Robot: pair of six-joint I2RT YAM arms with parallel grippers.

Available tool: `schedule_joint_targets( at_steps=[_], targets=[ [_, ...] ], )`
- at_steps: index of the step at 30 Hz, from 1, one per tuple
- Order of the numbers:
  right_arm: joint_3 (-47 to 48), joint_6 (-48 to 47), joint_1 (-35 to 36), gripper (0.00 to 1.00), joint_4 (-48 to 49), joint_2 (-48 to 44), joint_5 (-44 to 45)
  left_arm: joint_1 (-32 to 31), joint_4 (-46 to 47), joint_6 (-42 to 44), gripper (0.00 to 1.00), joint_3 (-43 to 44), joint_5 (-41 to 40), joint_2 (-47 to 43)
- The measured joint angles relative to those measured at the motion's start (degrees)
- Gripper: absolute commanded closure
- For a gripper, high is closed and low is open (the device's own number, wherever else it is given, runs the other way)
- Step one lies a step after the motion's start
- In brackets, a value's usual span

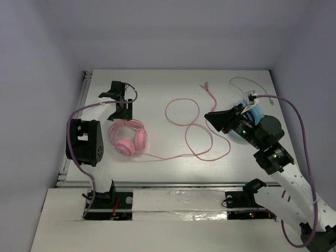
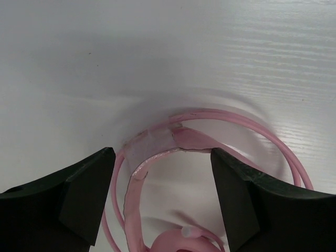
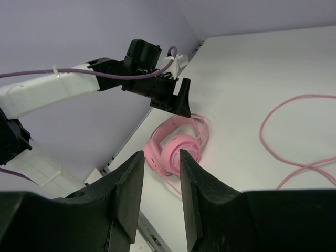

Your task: Wrap the headphones

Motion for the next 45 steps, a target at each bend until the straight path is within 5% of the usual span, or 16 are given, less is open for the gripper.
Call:
schedule_joint_targets(
  at_steps=[4, 8, 11, 12, 15, 21, 24, 25, 30, 36, 45],
  targets=[
    [0.0, 0.0, 0.31, 0.61, -0.52, 0.0, 0.33, -0.57, 1.14, -0.22, 0.46, 1.55, 0.28, 2.47],
    [0.0, 0.0, 0.46, 0.6, -0.57, 0.04, 0.66, -0.9, 2.82, -0.44, 0.44, 1.62, -0.02, 3.37],
    [0.0, 0.0, 0.48, 0.6, -0.55, 0.28, 0.83, -0.81, 4.35, -1.49, 0.68, -0.09, 0.09, 2.29],
    [0.0, 0.0, 0.48, 0.6, -0.52, 0.46, 0.85, -0.87, 4.92, -1.92, 0.82, -1.05, 0.09, 1.51],
    [0.0, 0.0, 0.48, 0.6, -0.52, 1.2, 0.92, -0.59, 4.85, -2.71, 1.0, -4.15, -1.16, -1.55],
    [0.0, -0.02, 0.48, 0.6, -0.57, 1.97, 1.25, 0.17, 4.35, -7.26, 1.0, -11.32, -0.98, -8.37],
    [0.0, -0.02, 0.48, 0.6, -0.5, 1.99, 1.22, 0.22, 4.2, -9.86, 0.44, -14.47, -0.07, -12.2],
    [0.0, -0.02, 0.48, 0.6, -0.5, 1.99, 1.22, 0.22, 4.22, -10.58, 0.39, -15.28, 0.26, -13.68],
    [0.0, -0.04, 0.48, 0.59, -0.52, 2.05, 1.22, 0.22, 4.83, -14.25, 0.31, -16.79, 1.18, -21.7],
    [0.0, -0.22, 0.48, 0.59, -0.52, 2.1, 1.2, 0.57, 5.25, -19.56, 0.47, -21.29, 1.05, -29.22],
    [0.0, -0.39, 0.5, 0.55, -0.52, 2.27, 0.74, 1.09, 5.51, -24.3, 0.28, -26.62, 2.67, -22.47]
  ],
)
